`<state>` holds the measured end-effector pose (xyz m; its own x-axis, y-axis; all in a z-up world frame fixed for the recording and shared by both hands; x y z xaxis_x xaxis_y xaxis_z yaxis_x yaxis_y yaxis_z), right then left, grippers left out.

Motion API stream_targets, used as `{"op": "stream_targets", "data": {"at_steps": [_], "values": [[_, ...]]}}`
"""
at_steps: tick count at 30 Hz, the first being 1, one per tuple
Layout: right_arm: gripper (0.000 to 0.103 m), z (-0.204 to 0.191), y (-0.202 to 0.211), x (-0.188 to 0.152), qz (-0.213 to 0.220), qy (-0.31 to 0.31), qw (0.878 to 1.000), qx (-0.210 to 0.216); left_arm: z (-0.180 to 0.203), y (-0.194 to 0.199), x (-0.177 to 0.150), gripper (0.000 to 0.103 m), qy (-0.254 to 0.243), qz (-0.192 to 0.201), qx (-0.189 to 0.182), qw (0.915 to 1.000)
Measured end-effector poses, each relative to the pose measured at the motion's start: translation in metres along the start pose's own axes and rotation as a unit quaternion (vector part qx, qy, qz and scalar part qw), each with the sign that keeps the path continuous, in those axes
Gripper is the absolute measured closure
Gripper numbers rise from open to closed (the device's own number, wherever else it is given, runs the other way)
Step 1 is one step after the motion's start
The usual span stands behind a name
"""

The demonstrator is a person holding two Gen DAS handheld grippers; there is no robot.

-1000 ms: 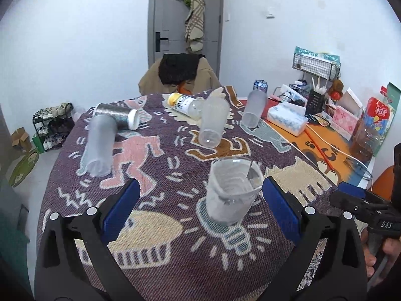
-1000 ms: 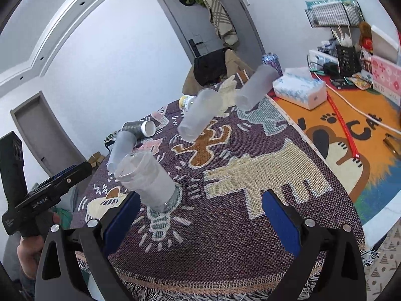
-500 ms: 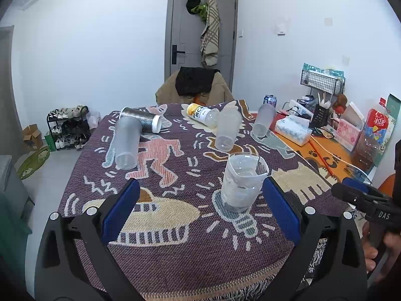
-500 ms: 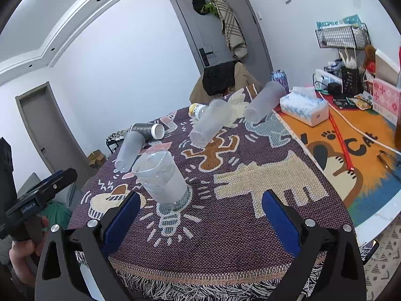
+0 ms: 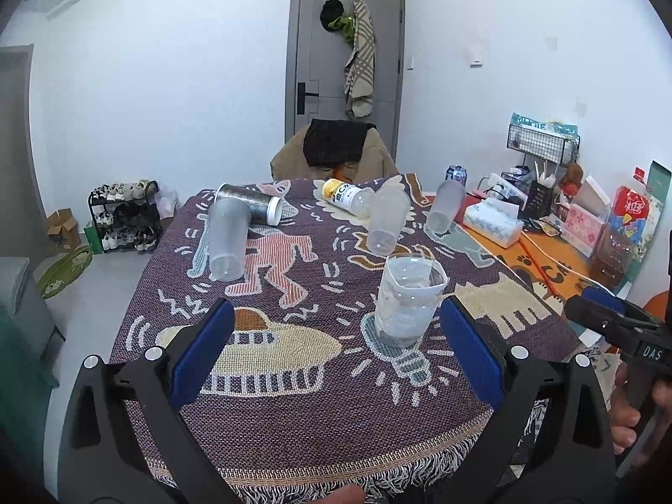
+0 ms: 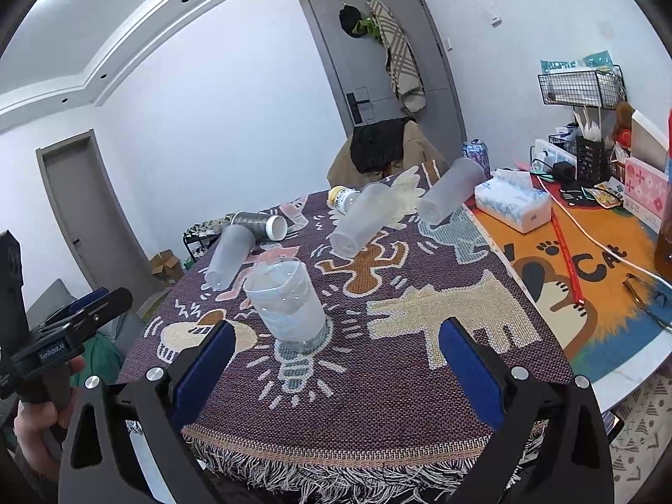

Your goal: Flip cup upright

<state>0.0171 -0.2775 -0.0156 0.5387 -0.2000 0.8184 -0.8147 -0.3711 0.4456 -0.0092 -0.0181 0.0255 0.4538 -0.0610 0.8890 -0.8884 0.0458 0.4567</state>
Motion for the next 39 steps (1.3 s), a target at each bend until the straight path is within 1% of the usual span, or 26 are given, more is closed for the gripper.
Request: {"op": "stream_targets", "data": {"at_steps": [6, 23, 39], "values": [[0.008, -0.0051, 0.0015, -0.0009, 0.0, 0.008, 1.0, 0.002, 0.0004, 0.0035, 0.0006, 0.006, -0.001, 0.004, 0.002, 1.0], [0.008, -0.0027, 0.0009, -0.0008, 0.0, 0.001, 1.0, 0.002, -0.0003, 0.0021, 0.0021, 0.006, -0.002, -0.001, 0.008, 1.0], [0.008, -0.002, -0.0001, -0.0004, -0.001, 0.0, 1.0, 0.001, 0.0001, 0.0041, 0.0042, 0.006, -0.002, 0.006, 0.01, 0.9999]]}}
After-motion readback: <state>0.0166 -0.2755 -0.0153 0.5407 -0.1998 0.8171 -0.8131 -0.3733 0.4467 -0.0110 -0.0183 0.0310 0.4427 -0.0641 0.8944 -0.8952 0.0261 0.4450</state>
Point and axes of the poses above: each gripper's, at about its wrist camera, not at the fingertips, and y roughly against the way its jaws point, z to its right, x to its top, the point moved 1 cm from there along -y, roughly the way its jaws point, and after that the axes turned 5 degrees about -y, right-handed, at the moved point
